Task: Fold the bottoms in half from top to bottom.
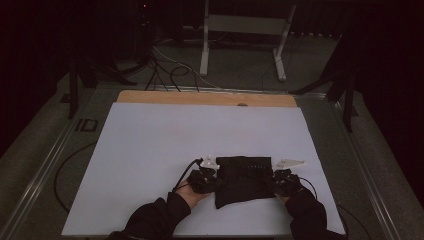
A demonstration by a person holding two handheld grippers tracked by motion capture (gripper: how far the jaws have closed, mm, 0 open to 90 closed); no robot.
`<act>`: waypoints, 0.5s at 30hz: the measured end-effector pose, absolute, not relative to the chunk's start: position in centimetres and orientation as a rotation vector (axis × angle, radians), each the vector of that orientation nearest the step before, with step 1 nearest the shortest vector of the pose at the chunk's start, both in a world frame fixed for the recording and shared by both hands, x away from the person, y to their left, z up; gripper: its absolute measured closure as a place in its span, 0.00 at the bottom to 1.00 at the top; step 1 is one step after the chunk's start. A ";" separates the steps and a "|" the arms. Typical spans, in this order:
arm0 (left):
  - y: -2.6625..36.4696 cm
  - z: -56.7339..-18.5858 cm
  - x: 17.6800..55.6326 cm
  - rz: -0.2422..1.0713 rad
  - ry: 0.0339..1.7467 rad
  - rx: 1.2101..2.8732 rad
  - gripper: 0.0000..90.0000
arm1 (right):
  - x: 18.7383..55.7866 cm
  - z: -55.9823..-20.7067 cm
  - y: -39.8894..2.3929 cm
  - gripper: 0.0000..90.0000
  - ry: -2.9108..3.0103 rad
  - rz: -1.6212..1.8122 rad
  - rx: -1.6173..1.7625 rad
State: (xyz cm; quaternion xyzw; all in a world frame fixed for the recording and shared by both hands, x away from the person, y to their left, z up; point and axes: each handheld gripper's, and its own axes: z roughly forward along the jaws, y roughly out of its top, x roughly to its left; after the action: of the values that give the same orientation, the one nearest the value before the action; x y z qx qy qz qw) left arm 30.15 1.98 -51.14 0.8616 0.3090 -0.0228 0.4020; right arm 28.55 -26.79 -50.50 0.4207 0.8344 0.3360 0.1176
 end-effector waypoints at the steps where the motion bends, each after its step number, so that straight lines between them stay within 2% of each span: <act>1: 2.0 -51.1 30.1 -0.052 0.771 2.177 0.92 | 28.5 -50.5 -26.8 0.90 2.440 0.981 1.231; 3: 2.1 -51.0 30.1 -0.066 0.755 2.166 0.87 | 28.5 -50.3 -26.8 0.78 2.425 0.990 1.228; 4: 2.1 -51.0 30.1 -0.066 0.755 2.166 0.84 | 28.5 -50.3 -26.8 0.78 2.425 0.990 1.228; 5: 2.2 -50.7 30.0 -0.068 0.740 2.165 0.80 | 28.5 -50.3 -26.9 0.69 2.421 1.013 1.245; 9: 2.3 -50.1 29.9 -0.052 0.728 2.155 0.65 | 28.5 -50.1 -26.9 0.58 2.413 1.034 1.240; 10: 2.4 -49.8 29.9 -0.047 0.722 2.152 0.65 | 28.5 -50.1 -26.9 0.58 2.413 1.034 1.240; 12: 2.8 -49.2 29.9 -0.037 0.712 2.142 0.60 | 28.5 -49.9 -26.8 0.51 2.414 1.039 1.226; 13: 2.8 -49.2 29.9 -0.037 0.712 2.142 0.54 | 28.5 -49.9 -26.8 0.51 2.414 1.039 1.226; 14: 3.0 -48.9 29.9 -0.041 0.706 2.139 0.49 | 28.4 -49.4 -26.8 0.40 2.386 1.041 1.213; 15: 3.2 -48.7 29.9 -0.038 0.700 2.137 0.47 | 28.4 -49.2 -26.9 0.36 2.378 1.055 1.210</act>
State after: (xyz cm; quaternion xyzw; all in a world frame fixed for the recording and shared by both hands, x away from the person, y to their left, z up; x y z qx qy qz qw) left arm 29.88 3.18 -48.71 0.8570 0.2808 -0.0154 0.4318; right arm 28.40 -26.87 -49.18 0.4177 0.8211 0.3643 0.1360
